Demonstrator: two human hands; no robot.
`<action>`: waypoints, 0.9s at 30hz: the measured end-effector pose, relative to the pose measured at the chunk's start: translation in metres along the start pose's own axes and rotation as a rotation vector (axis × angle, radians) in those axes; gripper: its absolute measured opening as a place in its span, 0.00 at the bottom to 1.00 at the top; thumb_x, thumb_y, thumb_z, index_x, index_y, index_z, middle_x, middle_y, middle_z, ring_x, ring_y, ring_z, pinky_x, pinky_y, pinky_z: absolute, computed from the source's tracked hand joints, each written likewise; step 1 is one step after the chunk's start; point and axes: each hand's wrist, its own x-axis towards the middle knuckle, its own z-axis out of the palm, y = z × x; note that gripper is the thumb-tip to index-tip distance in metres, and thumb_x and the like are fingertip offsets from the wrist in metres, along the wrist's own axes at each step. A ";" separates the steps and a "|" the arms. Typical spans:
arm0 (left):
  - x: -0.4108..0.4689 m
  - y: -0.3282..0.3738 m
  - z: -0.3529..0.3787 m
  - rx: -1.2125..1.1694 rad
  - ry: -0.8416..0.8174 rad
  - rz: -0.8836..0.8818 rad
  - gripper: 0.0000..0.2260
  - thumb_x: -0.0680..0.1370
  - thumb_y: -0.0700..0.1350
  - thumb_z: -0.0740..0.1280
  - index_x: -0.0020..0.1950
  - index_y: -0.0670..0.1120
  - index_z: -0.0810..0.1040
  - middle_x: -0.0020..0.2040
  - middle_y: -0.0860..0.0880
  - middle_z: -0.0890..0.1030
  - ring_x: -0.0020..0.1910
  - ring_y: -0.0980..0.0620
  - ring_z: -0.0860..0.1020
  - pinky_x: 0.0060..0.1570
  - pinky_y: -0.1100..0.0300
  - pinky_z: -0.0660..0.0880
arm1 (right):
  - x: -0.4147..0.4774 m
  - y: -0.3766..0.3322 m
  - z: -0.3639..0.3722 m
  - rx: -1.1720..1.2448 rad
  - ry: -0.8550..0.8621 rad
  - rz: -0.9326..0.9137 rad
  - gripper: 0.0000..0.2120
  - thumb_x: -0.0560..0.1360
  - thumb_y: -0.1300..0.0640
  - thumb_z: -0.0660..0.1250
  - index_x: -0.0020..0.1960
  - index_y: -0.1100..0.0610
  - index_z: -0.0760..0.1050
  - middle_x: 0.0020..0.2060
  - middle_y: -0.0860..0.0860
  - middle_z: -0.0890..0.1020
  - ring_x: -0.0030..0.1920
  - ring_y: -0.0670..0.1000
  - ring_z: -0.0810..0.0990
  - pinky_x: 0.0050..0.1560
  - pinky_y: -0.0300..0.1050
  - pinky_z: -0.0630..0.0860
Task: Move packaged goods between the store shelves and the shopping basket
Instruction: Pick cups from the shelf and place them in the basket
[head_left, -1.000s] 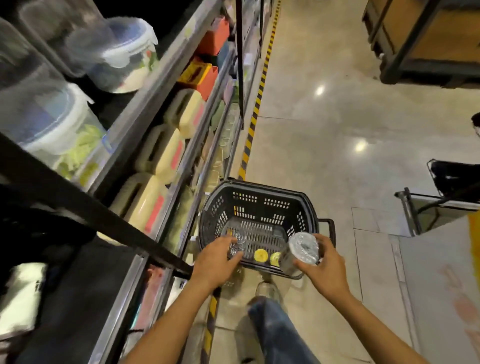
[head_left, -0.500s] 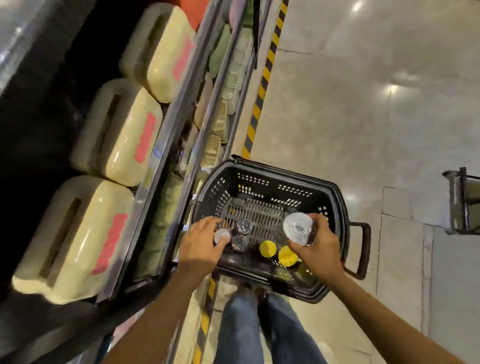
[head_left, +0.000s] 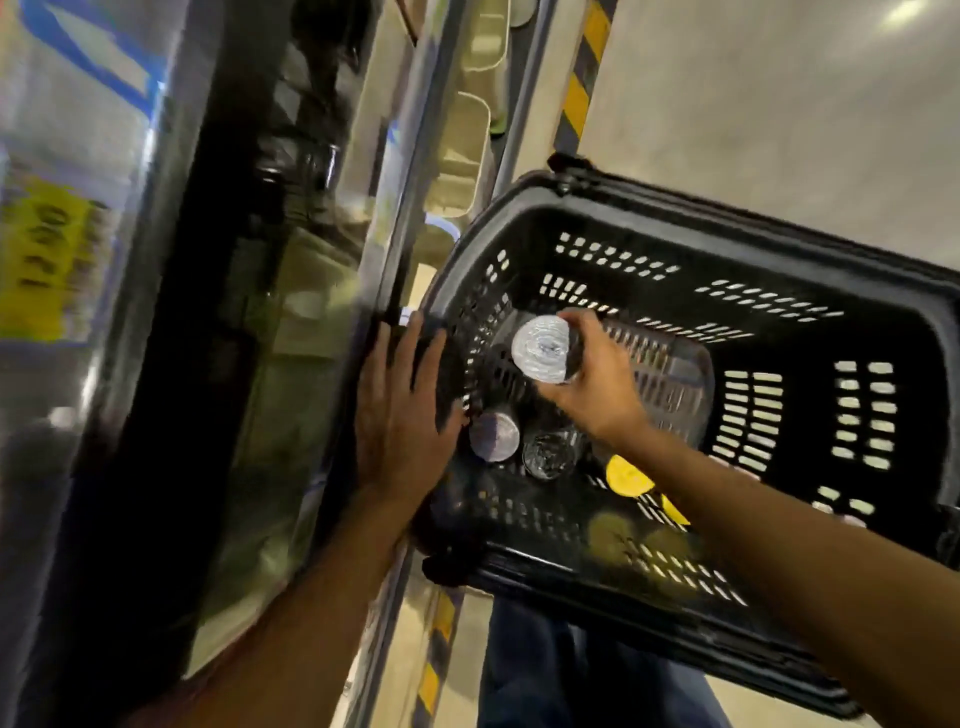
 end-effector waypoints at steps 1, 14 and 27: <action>0.000 -0.003 0.006 0.031 0.009 0.008 0.30 0.73 0.49 0.66 0.73 0.44 0.63 0.75 0.42 0.61 0.73 0.38 0.59 0.69 0.43 0.61 | 0.010 0.009 0.012 -0.019 -0.027 -0.010 0.32 0.63 0.61 0.78 0.63 0.55 0.68 0.53 0.49 0.78 0.53 0.47 0.75 0.51 0.37 0.69; 0.000 -0.004 0.021 0.119 0.090 -0.041 0.31 0.73 0.48 0.63 0.74 0.44 0.59 0.76 0.46 0.59 0.73 0.50 0.59 0.70 0.49 0.57 | 0.046 0.046 0.098 -0.230 -0.306 0.038 0.36 0.66 0.62 0.76 0.69 0.55 0.64 0.64 0.56 0.72 0.61 0.59 0.74 0.61 0.54 0.73; -0.002 -0.003 0.020 0.097 0.083 -0.036 0.29 0.73 0.49 0.61 0.73 0.43 0.60 0.75 0.46 0.57 0.73 0.50 0.61 0.70 0.49 0.55 | 0.040 0.049 0.109 -0.153 -0.325 0.164 0.36 0.70 0.56 0.73 0.72 0.55 0.59 0.68 0.54 0.68 0.66 0.56 0.68 0.68 0.50 0.66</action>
